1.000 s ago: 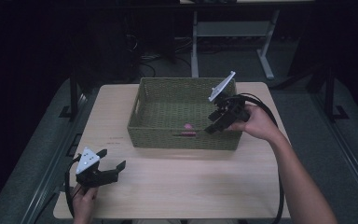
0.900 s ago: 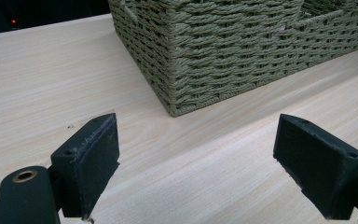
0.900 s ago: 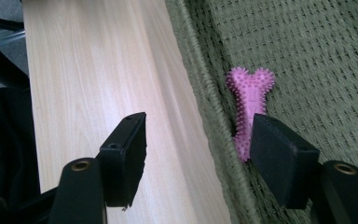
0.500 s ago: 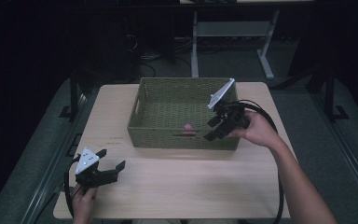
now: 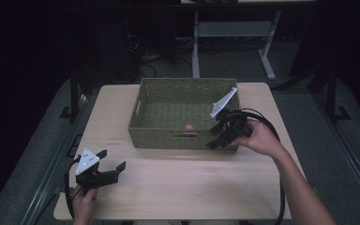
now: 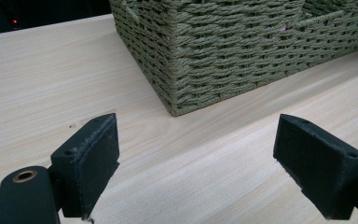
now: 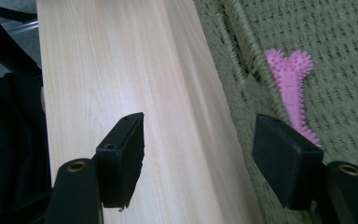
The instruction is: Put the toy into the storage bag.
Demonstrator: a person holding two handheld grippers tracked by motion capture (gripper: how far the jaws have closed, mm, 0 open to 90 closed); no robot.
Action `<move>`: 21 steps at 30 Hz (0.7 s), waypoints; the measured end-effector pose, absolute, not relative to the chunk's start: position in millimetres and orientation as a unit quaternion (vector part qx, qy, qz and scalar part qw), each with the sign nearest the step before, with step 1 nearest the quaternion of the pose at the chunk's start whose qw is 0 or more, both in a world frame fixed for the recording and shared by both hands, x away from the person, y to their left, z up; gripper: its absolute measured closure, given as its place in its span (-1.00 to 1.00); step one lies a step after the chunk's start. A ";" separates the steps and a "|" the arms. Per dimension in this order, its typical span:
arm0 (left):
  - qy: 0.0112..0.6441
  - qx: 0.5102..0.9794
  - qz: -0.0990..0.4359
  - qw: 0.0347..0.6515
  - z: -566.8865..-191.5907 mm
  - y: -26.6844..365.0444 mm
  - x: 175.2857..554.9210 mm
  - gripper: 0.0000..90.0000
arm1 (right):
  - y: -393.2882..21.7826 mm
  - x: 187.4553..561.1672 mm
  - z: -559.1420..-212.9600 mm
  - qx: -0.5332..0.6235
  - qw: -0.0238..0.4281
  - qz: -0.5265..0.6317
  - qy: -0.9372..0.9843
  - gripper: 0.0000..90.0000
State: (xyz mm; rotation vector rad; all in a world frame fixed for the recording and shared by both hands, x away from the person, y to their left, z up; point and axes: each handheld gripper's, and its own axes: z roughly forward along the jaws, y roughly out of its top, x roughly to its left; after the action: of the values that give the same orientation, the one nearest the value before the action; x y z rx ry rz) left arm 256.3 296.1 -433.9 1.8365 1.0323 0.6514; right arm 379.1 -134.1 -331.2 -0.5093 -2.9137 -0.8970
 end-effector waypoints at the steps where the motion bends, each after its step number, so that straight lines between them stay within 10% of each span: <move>1: 0.418 0.743 0.264 0.451 -433.9 296.1 256.3 -0.69 | -134.6 378.5 -332.8 -0.164 0.027 -0.290 -0.942 -0.24; 21: 0.418 0.743 0.264 0.450 -433.8 296.3 256.0 -0.69 | -146.5 368.2 -360.7 -0.180 0.038 -0.295 -0.938 -0.29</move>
State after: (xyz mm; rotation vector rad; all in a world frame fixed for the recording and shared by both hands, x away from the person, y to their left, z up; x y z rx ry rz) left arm 256.0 296.3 -433.8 1.8381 1.0335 0.6527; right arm 368.2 -146.5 -360.7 -0.5514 -2.8759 -0.9050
